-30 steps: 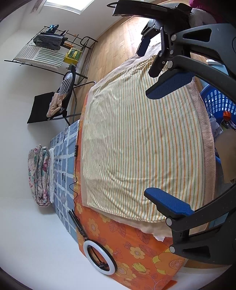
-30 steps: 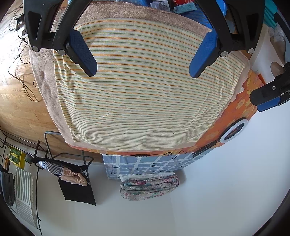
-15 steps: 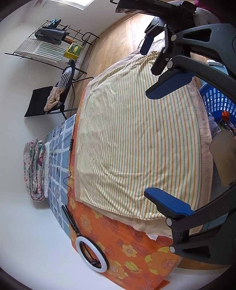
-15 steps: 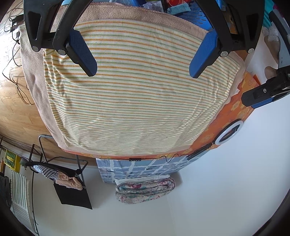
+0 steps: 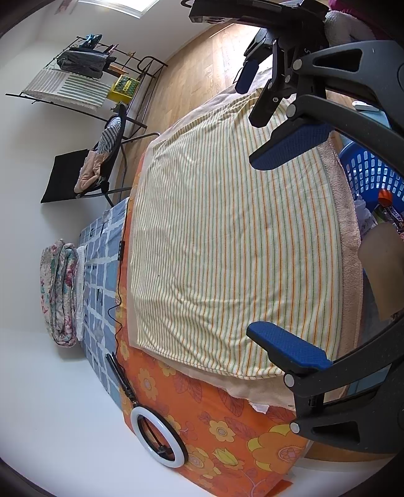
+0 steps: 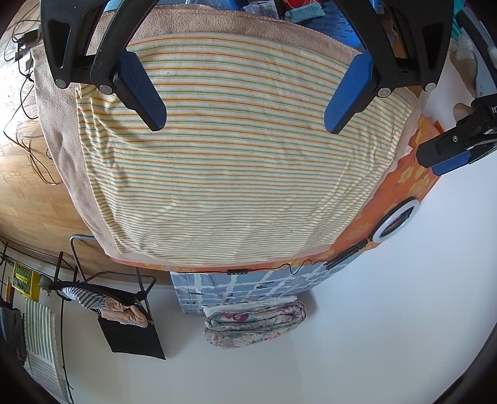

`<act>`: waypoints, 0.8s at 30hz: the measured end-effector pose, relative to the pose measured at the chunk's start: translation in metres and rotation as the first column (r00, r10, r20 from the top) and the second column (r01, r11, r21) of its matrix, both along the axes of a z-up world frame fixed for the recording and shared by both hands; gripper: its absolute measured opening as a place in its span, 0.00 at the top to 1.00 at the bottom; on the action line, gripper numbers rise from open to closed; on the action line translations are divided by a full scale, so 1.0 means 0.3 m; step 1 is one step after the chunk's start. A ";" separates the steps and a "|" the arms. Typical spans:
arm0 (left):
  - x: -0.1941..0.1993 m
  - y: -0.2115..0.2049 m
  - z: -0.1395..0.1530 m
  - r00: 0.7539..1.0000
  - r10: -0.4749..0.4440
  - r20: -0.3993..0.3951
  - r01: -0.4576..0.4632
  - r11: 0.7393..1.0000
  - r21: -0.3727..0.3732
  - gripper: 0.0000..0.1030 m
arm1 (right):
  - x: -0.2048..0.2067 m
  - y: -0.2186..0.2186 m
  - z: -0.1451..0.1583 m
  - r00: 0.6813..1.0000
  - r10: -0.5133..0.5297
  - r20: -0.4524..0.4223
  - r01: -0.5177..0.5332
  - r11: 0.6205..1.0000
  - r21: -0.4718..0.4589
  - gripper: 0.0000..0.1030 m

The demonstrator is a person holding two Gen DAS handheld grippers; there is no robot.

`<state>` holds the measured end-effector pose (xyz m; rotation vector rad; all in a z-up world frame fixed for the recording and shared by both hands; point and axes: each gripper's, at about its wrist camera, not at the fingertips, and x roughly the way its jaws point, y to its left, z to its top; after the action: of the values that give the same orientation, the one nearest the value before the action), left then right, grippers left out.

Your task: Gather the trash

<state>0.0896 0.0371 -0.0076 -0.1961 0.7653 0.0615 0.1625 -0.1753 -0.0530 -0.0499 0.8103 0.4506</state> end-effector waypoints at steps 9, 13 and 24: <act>0.002 -0.007 0.000 1.000 -0.002 0.001 0.002 1.000 -0.004 0.03 | 0.002 -0.003 -0.001 1.000 -0.002 -0.003 0.002 1.000 0.002 0.00; 0.001 -0.007 0.000 1.000 -0.001 0.000 0.001 1.000 -0.005 0.03 | 0.004 -0.006 -0.004 1.000 -0.005 -0.007 0.005 1.000 0.002 0.00; 0.003 -0.017 -0.010 1.000 -0.006 -0.015 0.006 1.000 0.013 0.03 | 0.006 -0.007 -0.006 1.000 -0.004 -0.008 0.004 1.000 0.001 0.00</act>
<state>0.0907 0.0320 -0.0105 -0.1813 0.7798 0.0623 0.1644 -0.1774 -0.0549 -0.0458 0.8184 0.4477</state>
